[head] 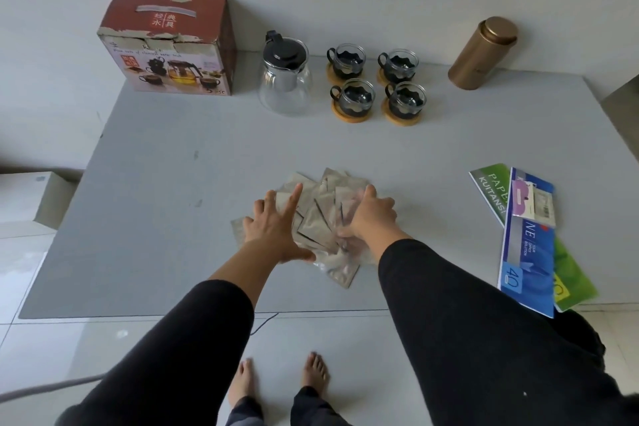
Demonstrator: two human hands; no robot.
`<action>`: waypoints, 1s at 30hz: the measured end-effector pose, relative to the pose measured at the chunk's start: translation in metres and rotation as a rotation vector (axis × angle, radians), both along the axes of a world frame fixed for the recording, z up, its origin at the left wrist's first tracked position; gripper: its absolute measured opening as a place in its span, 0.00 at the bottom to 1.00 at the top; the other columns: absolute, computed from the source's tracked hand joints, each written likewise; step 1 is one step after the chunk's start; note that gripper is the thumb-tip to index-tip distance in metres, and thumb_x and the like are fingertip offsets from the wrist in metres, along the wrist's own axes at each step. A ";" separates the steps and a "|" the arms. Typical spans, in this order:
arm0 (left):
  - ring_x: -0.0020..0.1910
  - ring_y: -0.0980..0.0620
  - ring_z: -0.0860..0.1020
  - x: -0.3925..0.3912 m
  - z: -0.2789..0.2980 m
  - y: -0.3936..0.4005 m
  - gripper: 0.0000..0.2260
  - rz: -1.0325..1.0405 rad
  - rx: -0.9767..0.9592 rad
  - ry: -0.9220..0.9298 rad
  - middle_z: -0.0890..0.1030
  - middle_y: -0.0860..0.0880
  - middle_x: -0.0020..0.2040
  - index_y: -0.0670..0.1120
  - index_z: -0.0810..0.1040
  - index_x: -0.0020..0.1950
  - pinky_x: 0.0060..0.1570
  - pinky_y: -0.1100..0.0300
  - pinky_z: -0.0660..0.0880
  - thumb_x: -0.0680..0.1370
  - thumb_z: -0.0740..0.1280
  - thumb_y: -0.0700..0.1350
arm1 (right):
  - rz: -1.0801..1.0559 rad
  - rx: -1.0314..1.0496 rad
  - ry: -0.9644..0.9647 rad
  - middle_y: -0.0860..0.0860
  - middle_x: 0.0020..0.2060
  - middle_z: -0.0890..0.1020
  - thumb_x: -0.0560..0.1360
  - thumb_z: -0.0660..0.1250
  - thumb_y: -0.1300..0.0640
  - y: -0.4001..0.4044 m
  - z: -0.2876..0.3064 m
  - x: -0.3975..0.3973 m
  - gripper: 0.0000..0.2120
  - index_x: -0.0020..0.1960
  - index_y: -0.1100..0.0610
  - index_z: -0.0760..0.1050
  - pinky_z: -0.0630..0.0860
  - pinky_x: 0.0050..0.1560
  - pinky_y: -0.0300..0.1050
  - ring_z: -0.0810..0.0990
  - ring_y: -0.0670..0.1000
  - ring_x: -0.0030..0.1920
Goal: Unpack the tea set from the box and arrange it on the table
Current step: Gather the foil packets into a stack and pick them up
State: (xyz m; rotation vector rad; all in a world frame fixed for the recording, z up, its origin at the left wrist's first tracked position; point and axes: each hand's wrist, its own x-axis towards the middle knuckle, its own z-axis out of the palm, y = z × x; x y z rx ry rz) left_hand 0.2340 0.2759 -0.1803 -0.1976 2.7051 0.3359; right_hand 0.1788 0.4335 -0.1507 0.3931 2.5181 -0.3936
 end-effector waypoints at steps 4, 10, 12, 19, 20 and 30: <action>0.74 0.44 0.54 -0.001 0.000 -0.004 0.58 0.034 0.026 0.019 0.49 0.47 0.77 0.63 0.34 0.75 0.64 0.44 0.65 0.60 0.73 0.68 | -0.010 -0.069 0.089 0.59 0.66 0.65 0.65 0.78 0.47 0.000 -0.001 -0.004 0.48 0.74 0.52 0.53 0.70 0.63 0.51 0.67 0.59 0.67; 0.74 0.42 0.51 -0.006 0.006 -0.002 0.63 0.070 -0.014 -0.099 0.47 0.45 0.75 0.64 0.33 0.74 0.62 0.37 0.65 0.55 0.76 0.68 | -0.065 -0.005 0.025 0.56 0.69 0.59 0.65 0.77 0.44 0.010 -0.004 -0.008 0.50 0.75 0.50 0.49 0.69 0.63 0.52 0.61 0.60 0.69; 0.73 0.42 0.52 -0.010 0.006 0.005 0.62 0.103 0.010 -0.110 0.48 0.44 0.75 0.63 0.34 0.75 0.63 0.38 0.66 0.56 0.76 0.67 | -0.057 -0.040 0.045 0.55 0.69 0.60 0.65 0.77 0.46 0.005 -0.007 -0.008 0.50 0.76 0.52 0.49 0.70 0.62 0.52 0.61 0.60 0.69; 0.73 0.45 0.58 -0.024 0.007 0.014 0.53 0.411 0.360 0.036 0.60 0.45 0.73 0.56 0.49 0.77 0.67 0.47 0.66 0.61 0.77 0.61 | -0.021 -0.094 0.085 0.54 0.69 0.61 0.65 0.78 0.52 -0.016 -0.019 -0.014 0.51 0.76 0.52 0.48 0.71 0.62 0.54 0.61 0.58 0.68; 0.73 0.44 0.58 -0.021 0.007 0.013 0.50 0.482 0.297 0.030 0.58 0.45 0.73 0.55 0.52 0.76 0.65 0.45 0.67 0.62 0.77 0.61 | -0.010 -0.080 0.068 0.54 0.69 0.61 0.64 0.79 0.50 -0.019 -0.019 -0.014 0.53 0.76 0.52 0.47 0.70 0.63 0.54 0.62 0.58 0.68; 0.65 0.41 0.67 -0.023 0.018 0.020 0.38 0.725 0.284 -0.098 0.63 0.40 0.65 0.41 0.62 0.66 0.57 0.55 0.71 0.66 0.77 0.56 | -0.038 -0.132 0.029 0.58 0.69 0.64 0.67 0.78 0.52 -0.040 -0.025 -0.018 0.46 0.74 0.58 0.52 0.70 0.63 0.52 0.64 0.58 0.69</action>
